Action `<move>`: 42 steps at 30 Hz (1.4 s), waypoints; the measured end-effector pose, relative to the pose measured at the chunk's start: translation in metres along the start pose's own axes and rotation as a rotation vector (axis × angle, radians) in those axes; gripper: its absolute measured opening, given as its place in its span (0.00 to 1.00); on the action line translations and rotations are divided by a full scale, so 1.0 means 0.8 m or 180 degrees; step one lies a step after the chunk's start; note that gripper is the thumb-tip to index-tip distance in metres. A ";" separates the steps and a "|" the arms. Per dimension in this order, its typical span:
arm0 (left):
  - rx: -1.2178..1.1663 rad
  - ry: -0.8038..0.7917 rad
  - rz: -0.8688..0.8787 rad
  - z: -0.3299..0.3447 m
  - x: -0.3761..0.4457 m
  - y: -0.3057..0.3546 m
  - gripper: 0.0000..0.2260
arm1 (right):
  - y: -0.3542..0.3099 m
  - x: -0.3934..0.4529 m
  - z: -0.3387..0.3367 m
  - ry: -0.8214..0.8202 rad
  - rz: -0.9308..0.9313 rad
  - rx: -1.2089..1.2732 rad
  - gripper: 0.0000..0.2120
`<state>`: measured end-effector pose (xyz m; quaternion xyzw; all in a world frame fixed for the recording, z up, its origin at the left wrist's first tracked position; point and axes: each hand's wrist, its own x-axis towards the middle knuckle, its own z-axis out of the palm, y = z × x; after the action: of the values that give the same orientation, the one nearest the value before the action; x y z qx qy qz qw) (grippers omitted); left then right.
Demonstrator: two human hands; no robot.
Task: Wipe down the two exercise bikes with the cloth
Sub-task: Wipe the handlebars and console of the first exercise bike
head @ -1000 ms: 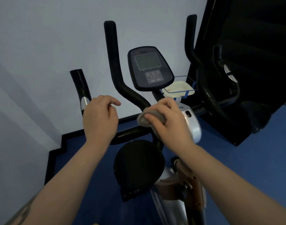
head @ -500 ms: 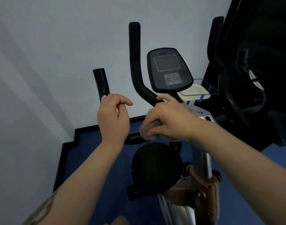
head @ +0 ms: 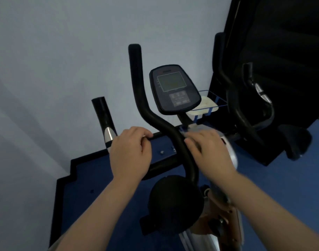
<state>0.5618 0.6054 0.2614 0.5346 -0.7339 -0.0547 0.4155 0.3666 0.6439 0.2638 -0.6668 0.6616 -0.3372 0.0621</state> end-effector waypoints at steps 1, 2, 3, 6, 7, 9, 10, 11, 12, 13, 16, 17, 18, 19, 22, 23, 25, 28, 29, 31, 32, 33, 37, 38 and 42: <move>0.0036 -0.0037 -0.0001 -0.001 0.000 0.000 0.10 | -0.002 -0.012 0.007 0.0004 0.0145 0.0009 0.12; 0.0061 -0.0066 -0.0003 -0.001 0.000 0.000 0.09 | -0.002 -0.017 0.009 0.0016 0.0310 0.0123 0.13; 0.0092 -0.0097 -0.0001 0.000 0.001 0.000 0.09 | -0.001 -0.016 0.007 -0.0030 0.0455 0.0198 0.12; 0.0189 -0.0263 0.0104 0.002 0.001 -0.001 0.09 | 0.000 0.017 0.005 -0.0122 0.0585 -0.0331 0.12; 0.0184 -0.0298 0.0129 0.002 0.001 -0.001 0.09 | -0.006 0.023 0.009 -0.0016 0.0555 -0.0470 0.12; 0.0064 -0.0286 0.0127 0.000 0.000 -0.003 0.09 | -0.016 0.018 0.022 0.0251 0.0580 -0.0293 0.11; -0.0028 -0.0238 0.0119 -0.001 0.000 -0.003 0.10 | -0.018 0.011 0.023 0.0355 0.0731 0.0019 0.09; -0.0113 -0.0167 0.0104 -0.001 -0.001 -0.003 0.10 | -0.014 0.004 0.020 0.0392 0.0911 0.0369 0.09; -0.0181 -0.0085 0.0086 -0.001 -0.001 -0.003 0.11 | -0.007 0.002 0.013 0.0351 0.1054 0.0673 0.08; -0.0225 -0.0010 0.0067 -0.001 0.000 -0.002 0.11 | -0.001 0.006 0.006 0.0314 0.1123 0.0958 0.07; -0.0384 0.0020 0.0023 -0.001 0.001 -0.002 0.12 | -0.014 0.045 0.002 0.0574 0.0984 0.1992 0.06; -0.0539 -0.0076 -0.0001 -0.003 0.005 -0.002 0.12 | -0.026 0.060 0.007 0.0504 0.0750 0.2175 0.06; -0.0721 -0.0223 -0.0017 -0.007 0.012 -0.002 0.13 | -0.040 0.070 0.016 0.0273 0.0445 0.2162 0.08; -0.0830 -0.0373 0.0015 -0.012 0.022 -0.004 0.12 | -0.050 0.074 0.027 -0.0068 0.0216 0.1993 0.10; -0.0435 -0.0513 0.0356 -0.028 0.063 -0.018 0.11 | -0.036 0.059 0.036 -0.0707 -0.0058 0.1400 0.20; -0.0236 -0.0476 0.0439 -0.031 0.074 -0.026 0.10 | -0.025 0.048 0.034 -0.0711 -0.0221 0.1245 0.23; 0.0140 -0.0455 0.0628 -0.029 0.086 -0.040 0.11 | -0.007 0.033 0.024 -0.0510 -0.0490 0.1012 0.24; 0.0289 -0.0242 0.0625 -0.023 0.083 -0.051 0.12 | -0.017 0.063 0.027 -0.0042 -0.0640 0.1166 0.21; 0.0267 -0.0150 0.0586 -0.022 0.082 -0.053 0.12 | -0.032 0.077 0.032 -0.0013 -0.0700 0.1212 0.21; 0.0306 -0.0057 0.0630 -0.022 0.081 -0.052 0.12 | -0.056 0.092 0.042 -0.0253 -0.0905 0.1081 0.22; 0.0349 -0.0057 0.0672 -0.021 0.081 -0.052 0.12 | -0.057 0.091 0.045 -0.0373 -0.0949 0.0946 0.22; 0.0389 -0.0078 0.0709 -0.020 0.082 -0.052 0.12 | -0.052 0.084 0.044 -0.0394 -0.0988 0.0798 0.22; 0.0536 -0.0164 0.0730 -0.021 0.083 -0.049 0.13 | -0.031 0.072 0.015 -0.0158 -0.1581 0.0348 0.16; 0.0553 -0.0167 0.0725 -0.021 0.084 -0.049 0.13 | -0.037 0.085 0.011 -0.0090 -0.1610 0.0334 0.16; 0.0591 -0.0165 0.0673 -0.021 0.083 -0.048 0.12 | -0.082 0.121 0.036 -0.0251 -0.1335 0.0133 0.21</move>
<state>0.5962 0.5401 0.2886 0.4889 -0.7985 0.0436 0.3486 0.4270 0.5513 0.3118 -0.8012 0.4983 -0.3301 0.0301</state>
